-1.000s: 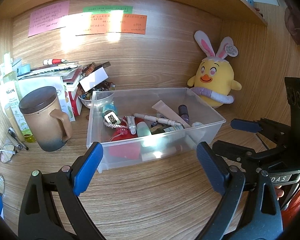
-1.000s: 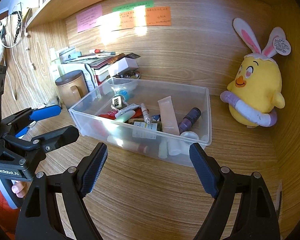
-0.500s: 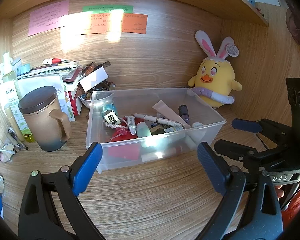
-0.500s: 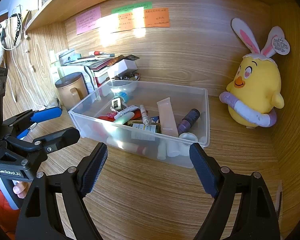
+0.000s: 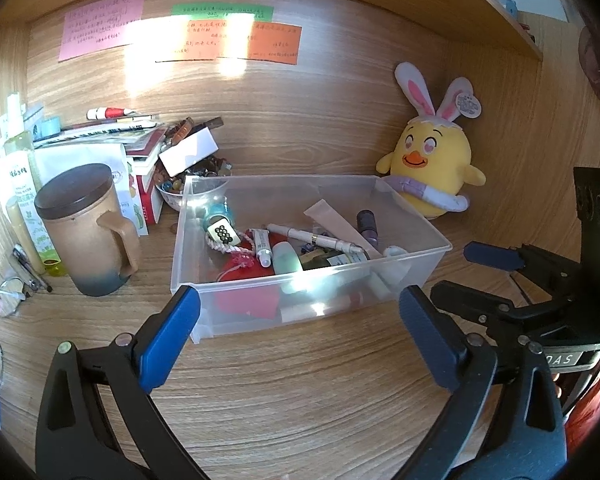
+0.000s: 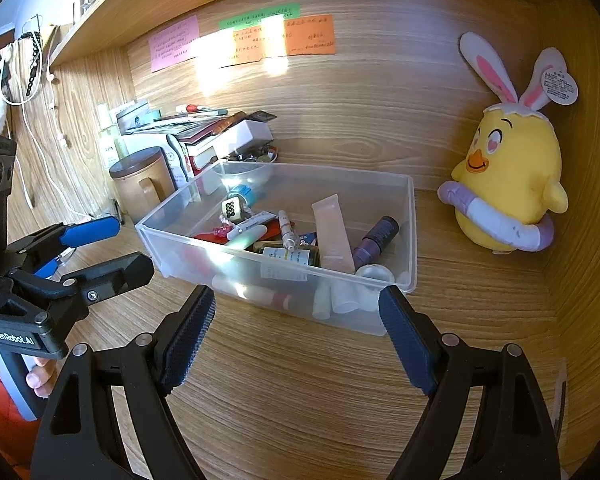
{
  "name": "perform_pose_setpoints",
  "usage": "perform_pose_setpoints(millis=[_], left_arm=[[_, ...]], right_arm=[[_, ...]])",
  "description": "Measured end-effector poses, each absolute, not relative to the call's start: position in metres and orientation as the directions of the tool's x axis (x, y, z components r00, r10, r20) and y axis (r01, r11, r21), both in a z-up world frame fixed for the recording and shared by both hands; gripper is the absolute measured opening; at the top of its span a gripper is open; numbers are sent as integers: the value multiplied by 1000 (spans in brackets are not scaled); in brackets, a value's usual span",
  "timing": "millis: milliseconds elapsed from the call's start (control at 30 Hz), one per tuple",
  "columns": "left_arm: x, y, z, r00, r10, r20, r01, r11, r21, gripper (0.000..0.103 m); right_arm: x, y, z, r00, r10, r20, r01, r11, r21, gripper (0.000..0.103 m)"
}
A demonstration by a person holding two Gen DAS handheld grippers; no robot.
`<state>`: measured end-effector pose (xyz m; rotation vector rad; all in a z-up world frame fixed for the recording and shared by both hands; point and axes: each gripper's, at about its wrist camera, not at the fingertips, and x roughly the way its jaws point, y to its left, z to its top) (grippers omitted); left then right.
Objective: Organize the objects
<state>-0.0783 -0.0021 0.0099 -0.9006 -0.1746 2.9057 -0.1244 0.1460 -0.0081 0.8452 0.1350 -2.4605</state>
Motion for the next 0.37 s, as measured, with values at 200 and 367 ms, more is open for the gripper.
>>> perform_pose_setpoints(millis=[200,367], left_arm=[[-76,1,9,-824,128,-552,-71,-990,-123,101],[-73,6,10,-830,121,-544,-82,-992,-96,101]], right_arm=[[-126,146,-9,-661,-448,-602,508,-858,81,82],[-128,146,-12,-655,-450,-607,506,-858,90,82]])
